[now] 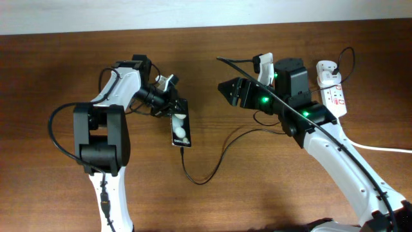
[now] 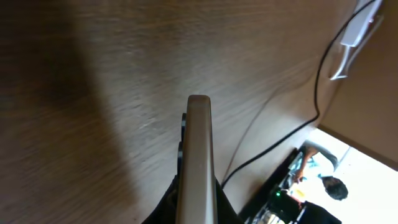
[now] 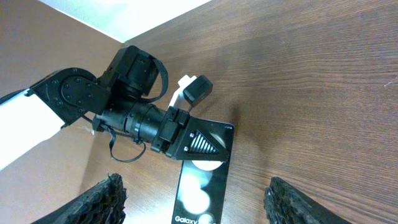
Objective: Plug charger to phone and switch on socket
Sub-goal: 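Lower the phone flat onto the table with the left gripper and release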
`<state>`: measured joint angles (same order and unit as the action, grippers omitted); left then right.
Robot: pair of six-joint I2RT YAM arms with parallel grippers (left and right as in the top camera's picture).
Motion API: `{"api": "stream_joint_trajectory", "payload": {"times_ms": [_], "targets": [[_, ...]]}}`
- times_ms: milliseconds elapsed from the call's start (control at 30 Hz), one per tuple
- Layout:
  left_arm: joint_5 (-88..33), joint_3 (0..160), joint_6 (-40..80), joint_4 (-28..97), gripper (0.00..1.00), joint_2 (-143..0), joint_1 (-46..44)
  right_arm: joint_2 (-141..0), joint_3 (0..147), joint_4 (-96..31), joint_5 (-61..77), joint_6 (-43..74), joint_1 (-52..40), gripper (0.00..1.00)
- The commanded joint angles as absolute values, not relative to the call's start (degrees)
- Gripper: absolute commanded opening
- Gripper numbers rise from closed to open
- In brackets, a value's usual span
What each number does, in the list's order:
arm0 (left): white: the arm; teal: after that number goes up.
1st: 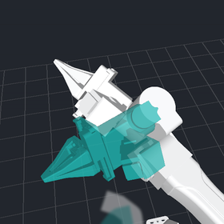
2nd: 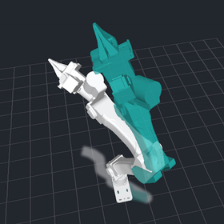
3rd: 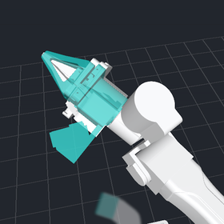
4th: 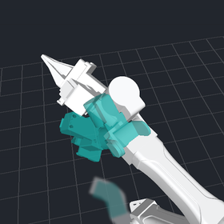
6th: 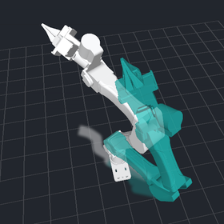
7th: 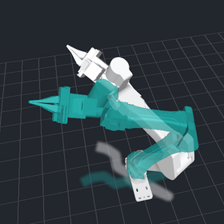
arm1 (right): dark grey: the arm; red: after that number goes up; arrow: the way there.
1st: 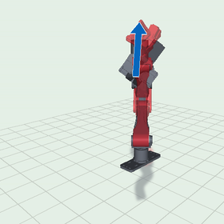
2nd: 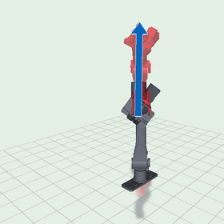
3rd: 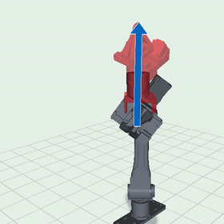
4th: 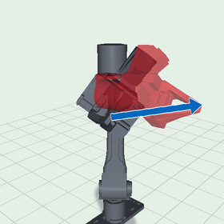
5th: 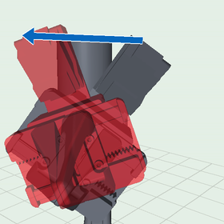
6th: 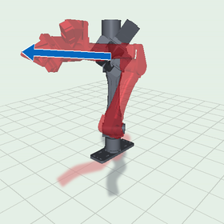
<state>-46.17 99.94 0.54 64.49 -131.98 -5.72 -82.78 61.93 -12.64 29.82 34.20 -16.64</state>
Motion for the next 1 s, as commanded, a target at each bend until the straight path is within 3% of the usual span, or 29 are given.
{"api": "stream_joint_trajectory", "payload": {"times_ms": [0, 400, 533, 600, 633, 967], "targets": [[-44.5, 99.4, 1.8, 64.4, 0.00, -130.4, -5.6, -83.0, 62.4, -12.7, 29.3, 33.2, -16.9, 0.75], [-40.8, 94.5, 3.9, 60.4, 0.00, -130.4, -6.3, -83.0, 62.4, -12.9, 29.3, 33.2, -16.9, 0.75], [-40.6, 94.5, 3.9, 60.4, 0.14, -130.4, -6.3, -83.0, 62.4, -12.9, 29.3, 33.2, -16.9, 0.75], [-40.6, 94.5, 3.9, 60.5, 0.31, -130.4, -6.3, -83.0, 62.4, -13.0, 29.3, 33.2, -16.9, 0.75], [-40.6, 94.5, 3.9, 60.5, 0.35, -130.4, -6.3, -83.0, 62.4, -13.1, 29.2, 33.2, -16.9, 0.75], [-32.6, 94.5, 3.9, 61.8, 0.36, -130.4, -6.2, -83.0, 62.4, -13.1, 29.3, 33.2, -16.9, 0.75]]}}
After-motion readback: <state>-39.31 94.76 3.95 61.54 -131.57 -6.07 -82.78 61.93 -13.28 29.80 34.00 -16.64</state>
